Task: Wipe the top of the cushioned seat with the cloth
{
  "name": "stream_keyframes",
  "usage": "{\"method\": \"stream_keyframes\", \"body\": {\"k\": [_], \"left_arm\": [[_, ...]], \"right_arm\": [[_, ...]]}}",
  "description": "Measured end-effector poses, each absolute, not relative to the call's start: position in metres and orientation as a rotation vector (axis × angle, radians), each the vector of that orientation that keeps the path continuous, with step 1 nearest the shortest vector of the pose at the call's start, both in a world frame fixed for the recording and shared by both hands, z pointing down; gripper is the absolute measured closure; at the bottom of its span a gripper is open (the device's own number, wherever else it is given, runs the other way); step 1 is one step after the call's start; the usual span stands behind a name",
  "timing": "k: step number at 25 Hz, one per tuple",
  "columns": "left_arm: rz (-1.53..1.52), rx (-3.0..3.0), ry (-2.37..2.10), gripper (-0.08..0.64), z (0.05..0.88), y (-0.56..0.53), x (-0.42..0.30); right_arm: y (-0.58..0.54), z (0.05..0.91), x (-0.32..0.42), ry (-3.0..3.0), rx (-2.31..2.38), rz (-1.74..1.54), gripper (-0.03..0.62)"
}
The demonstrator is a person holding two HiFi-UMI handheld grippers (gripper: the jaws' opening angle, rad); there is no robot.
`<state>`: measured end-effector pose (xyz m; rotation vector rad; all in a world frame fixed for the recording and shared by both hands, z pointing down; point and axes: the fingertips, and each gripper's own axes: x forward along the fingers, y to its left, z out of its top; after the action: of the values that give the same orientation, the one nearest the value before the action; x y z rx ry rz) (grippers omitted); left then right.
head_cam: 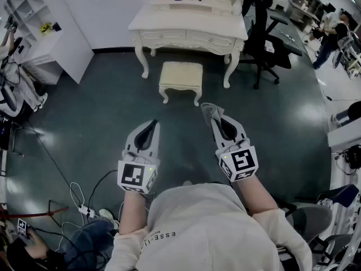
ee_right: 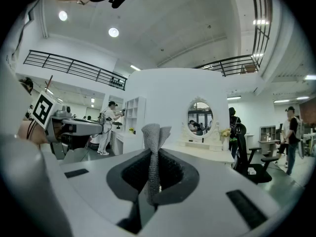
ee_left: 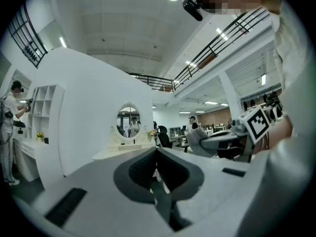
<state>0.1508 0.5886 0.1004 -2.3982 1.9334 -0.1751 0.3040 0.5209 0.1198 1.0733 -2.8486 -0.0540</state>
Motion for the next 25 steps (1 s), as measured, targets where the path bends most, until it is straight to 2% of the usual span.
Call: {"method": "stream_keyframes", "body": {"k": [25], "left_arm": [[-0.159, -2.426, 2.010, 0.558, 0.125, 0.593, 0.123]], "right_arm": [[0.516, 0.145, 0.281, -2.810, 1.087, 0.076, 0.561]]}}
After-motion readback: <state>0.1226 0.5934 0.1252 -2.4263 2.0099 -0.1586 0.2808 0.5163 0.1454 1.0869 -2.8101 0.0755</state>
